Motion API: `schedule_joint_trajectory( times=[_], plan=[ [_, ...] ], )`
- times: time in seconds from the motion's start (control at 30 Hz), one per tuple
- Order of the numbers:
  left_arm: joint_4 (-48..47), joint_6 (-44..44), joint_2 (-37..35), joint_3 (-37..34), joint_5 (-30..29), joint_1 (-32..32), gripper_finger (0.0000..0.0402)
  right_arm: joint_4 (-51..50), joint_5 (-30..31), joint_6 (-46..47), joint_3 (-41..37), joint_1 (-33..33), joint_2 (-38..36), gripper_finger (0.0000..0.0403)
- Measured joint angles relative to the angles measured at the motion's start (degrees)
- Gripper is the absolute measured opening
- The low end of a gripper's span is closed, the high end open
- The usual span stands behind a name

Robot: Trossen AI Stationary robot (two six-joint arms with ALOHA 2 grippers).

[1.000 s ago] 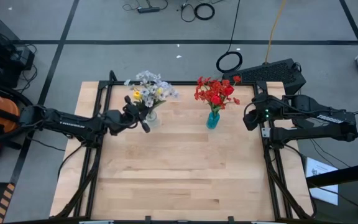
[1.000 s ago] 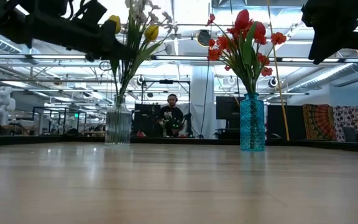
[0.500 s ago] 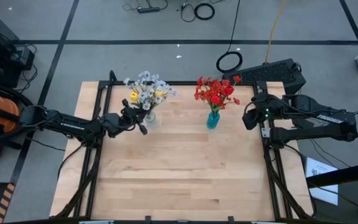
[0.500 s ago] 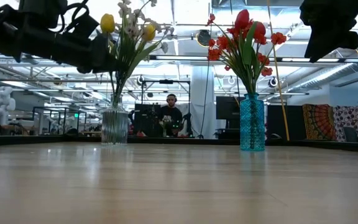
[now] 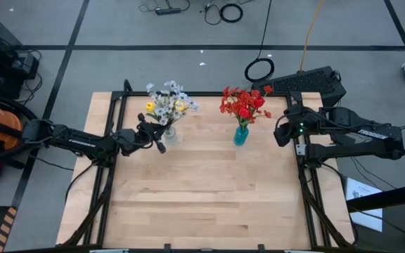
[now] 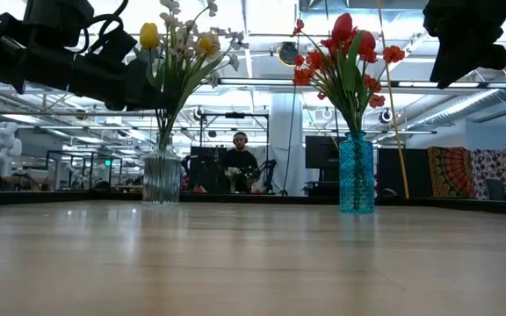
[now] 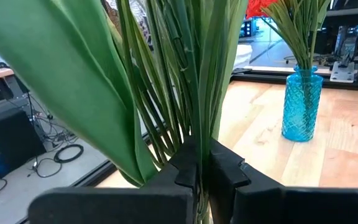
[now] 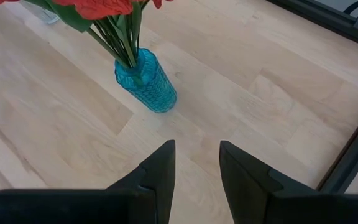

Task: Sort flowers into vase by color
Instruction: Put the white flowers into the transparent crystal vase

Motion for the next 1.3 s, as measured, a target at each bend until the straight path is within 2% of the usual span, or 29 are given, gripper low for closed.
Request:
schedule_joint_trajectory(
  times=[0.53,0.83,0.97,1.07,1.3],
  plan=[
    [0.2,-0.2,0.0,0.7,2.9,0.0,0.0027,1.5,0.0,0.0,0.0,0.0,0.2,0.0116],
    [0.3,-1.4,0.0,1.3,2.0,-0.4,0.0101,1.5,0.0,0.0,0.0,0.0,0.2,0.0116],
    [0.2,-1.0,-0.5,2.7,1.6,-1.3,0.0113,1.5,0.0,0.0,0.0,0.0,0.2,0.0116],
    [-2.7,-0.9,-1.6,3.9,1.0,-1.9,0.0112,1.5,0.0,0.0,0.0,0.0,0.2,0.0116],
    [-19.8,-1.0,-6.4,9.3,-0.6,-4.5,0.0111,1.6,0.0,0.0,0.0,0.0,0.2,0.0116]
  ],
)
